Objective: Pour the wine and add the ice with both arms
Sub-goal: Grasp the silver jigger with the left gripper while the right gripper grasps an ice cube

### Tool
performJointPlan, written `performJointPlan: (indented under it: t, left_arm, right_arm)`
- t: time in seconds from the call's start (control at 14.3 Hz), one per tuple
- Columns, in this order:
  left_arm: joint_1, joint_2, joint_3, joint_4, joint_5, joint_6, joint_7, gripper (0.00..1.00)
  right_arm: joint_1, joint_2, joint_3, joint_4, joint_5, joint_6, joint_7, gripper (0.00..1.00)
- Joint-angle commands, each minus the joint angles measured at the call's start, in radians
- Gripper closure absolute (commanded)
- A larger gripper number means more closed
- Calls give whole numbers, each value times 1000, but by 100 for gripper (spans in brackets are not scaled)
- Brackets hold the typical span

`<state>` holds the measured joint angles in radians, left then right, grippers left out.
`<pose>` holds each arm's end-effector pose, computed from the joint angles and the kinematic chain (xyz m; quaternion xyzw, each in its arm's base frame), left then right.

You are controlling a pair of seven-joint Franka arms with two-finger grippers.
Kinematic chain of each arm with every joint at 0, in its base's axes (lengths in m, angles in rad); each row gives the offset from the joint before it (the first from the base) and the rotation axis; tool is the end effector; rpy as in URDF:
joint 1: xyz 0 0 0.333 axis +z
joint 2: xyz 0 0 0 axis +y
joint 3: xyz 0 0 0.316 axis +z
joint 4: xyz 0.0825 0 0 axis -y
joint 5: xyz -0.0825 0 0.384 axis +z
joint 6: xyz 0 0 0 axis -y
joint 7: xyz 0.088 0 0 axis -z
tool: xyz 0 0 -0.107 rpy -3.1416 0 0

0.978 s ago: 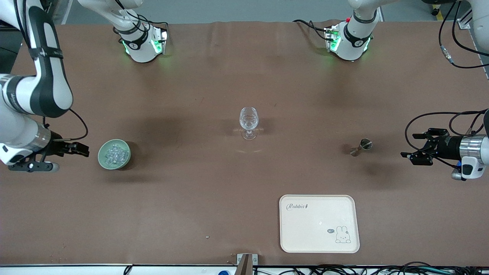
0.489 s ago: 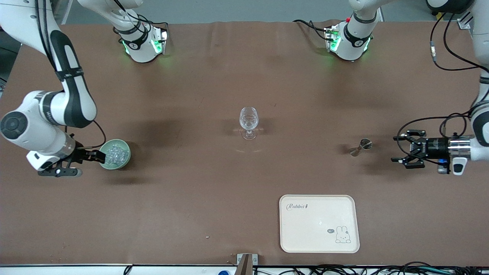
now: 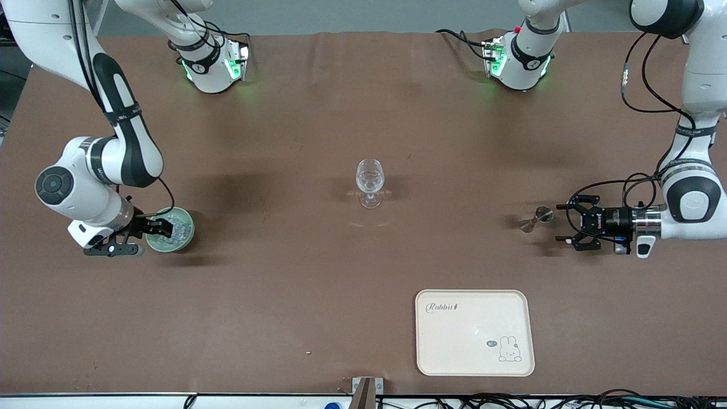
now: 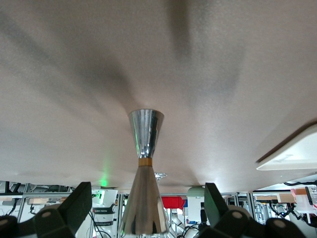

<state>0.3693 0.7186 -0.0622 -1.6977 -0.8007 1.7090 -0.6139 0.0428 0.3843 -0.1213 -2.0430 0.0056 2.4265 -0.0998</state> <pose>0.5978 0.1215 0.1678 0.6846 0.5449 -0.3713 0.3106 0.5953 -0.0452 0.2535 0.9997 0.0129 -0.0008 0.0209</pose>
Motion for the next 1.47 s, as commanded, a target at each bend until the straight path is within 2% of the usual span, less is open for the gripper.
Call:
performJointPlan:
  t: [0.0, 0.42, 0.56, 0.7, 0.84, 1.05, 1.12, 1.19, 1.33, 1.4]
  left_arm:
    - [6, 22, -5, 0, -17, 8, 25, 0]
    - [3, 65, -7, 0, -72, -2, 71, 1]
    - [2, 73, -11, 0, -74, -8, 72, 6]
    - [5, 84, -19, 0, -74, -12, 74, 7]
    - [5, 88, -28, 0, -87, -25, 77, 14]
    - [5, 96, -28, 1, -97, -35, 77, 17]
    - [5, 100, -30, 1, -98, -35, 77, 19]
    - [5, 101, -30, 3, -100, -40, 77, 28]
    - [5, 102, -30, 4, -100, -42, 77, 31]
    - [5, 105, -30, 4, -101, -42, 77, 33]
  right_arm:
    - [9, -7, 0, -34, 17, 23, 11, 21]
    - [28, -7, 0, -72, 22, 23, 46, 26]
    - [28, -7, 0, -75, 24, 23, 54, 27]
    - [28, -7, 0, -77, 24, 22, 54, 29]
    - [28, -7, 0, -75, 24, 22, 55, 33]
    - [28, -7, 0, -77, 24, 16, 55, 43]
    - [28, -7, 0, -77, 24, 13, 55, 48]
    - [28, -7, 0, -77, 24, 13, 55, 50]
    - [28, -8, 0, -77, 24, 11, 55, 54]
    - [28, -8, 0, -77, 24, 9, 55, 61]
